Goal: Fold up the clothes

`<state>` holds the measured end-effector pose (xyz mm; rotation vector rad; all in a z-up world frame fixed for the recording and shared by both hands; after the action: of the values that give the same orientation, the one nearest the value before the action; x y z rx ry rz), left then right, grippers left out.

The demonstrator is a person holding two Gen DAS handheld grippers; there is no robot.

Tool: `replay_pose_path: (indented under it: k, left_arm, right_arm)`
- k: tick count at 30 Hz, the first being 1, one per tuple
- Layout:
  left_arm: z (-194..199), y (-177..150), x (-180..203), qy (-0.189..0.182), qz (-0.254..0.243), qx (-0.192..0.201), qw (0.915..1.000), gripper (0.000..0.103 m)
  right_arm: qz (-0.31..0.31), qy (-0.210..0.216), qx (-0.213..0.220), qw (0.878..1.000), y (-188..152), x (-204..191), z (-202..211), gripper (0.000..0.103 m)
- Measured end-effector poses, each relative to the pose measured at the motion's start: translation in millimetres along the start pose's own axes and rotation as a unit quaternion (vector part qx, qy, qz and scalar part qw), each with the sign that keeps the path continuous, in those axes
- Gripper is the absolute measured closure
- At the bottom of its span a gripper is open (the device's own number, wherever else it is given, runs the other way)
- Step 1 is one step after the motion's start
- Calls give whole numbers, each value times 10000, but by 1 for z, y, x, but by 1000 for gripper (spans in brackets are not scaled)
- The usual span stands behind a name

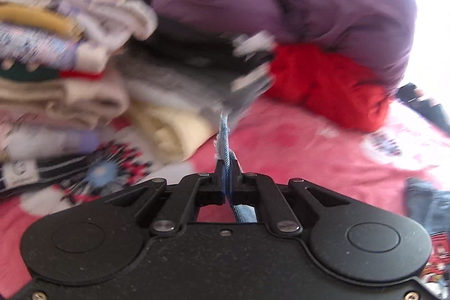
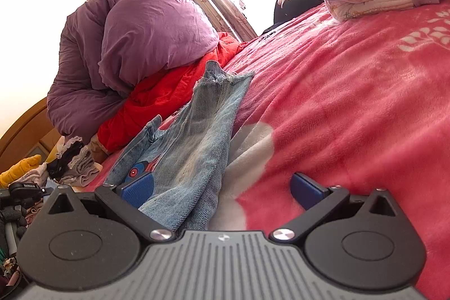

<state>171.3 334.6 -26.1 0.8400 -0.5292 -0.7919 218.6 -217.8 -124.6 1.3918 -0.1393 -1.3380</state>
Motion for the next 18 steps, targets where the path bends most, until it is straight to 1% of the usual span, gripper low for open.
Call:
replay_pose_path:
  k: [4, 5, 6, 8, 11, 12, 14, 15, 16, 18]
  left_arm:
    - [-18, -13, -10, 415, 20, -600, 9973, 102]
    - [-23, -18, -13, 526, -4, -747, 9958, 100]
    - [-27, -21, -16, 673, -23, -847, 9941, 97]
    - [-30, -24, -23, 883, 56, -899, 9920, 95]
    - [-23, -21, -32, 660, 501, -892, 9926, 94]
    - [-21, -22, -35, 543, 681, -914, 9920, 90]
    - [-22, -25, -44, 353, 1079, -1073, 9877, 82]
    - [-24, -28, -47, 293, 1250, -1155, 9850, 82]
    - [-25, -28, -48, 250, 1333, -1213, 9833, 82]
    - [-24, -28, -44, 230, 1223, -1205, 9849, 82]
  right_arm:
    - [1, -4, -5, 10000, 1, 0, 0, 0]
    - [2, -5, -5, 10000, 0, 0, 0, 0]
    - [5, -4, -4, 10000, -1, 0, 0, 0]
    - [5, -7, -7, 10000, -1, 0, 0, 0]
    - [7, -10, -10, 10000, 0, -1, 1, 0]
    - [9, -12, -12, 10000, 0, -1, 1, 0]
    - [11, -14, -16, 10000, 0, 0, 0, 0]
    - [15, -15, -19, 10000, -1, 0, 0, 0]
    - [15, -17, -19, 10000, -1, 0, 0, 0]
    - [14, -19, -21, 10000, -1, 0, 0, 0]
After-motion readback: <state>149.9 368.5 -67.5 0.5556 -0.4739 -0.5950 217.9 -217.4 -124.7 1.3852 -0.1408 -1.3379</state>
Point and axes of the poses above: each gripper's, at about its wrist camera, not at the fingertips, and z roughly against the way its jaws point, x to its right, y to its top, the point moved 4 cm from there along -z, roughly the way its jaws point, and after that the axes turned 3 degrees about y, right-handed, at the moved point
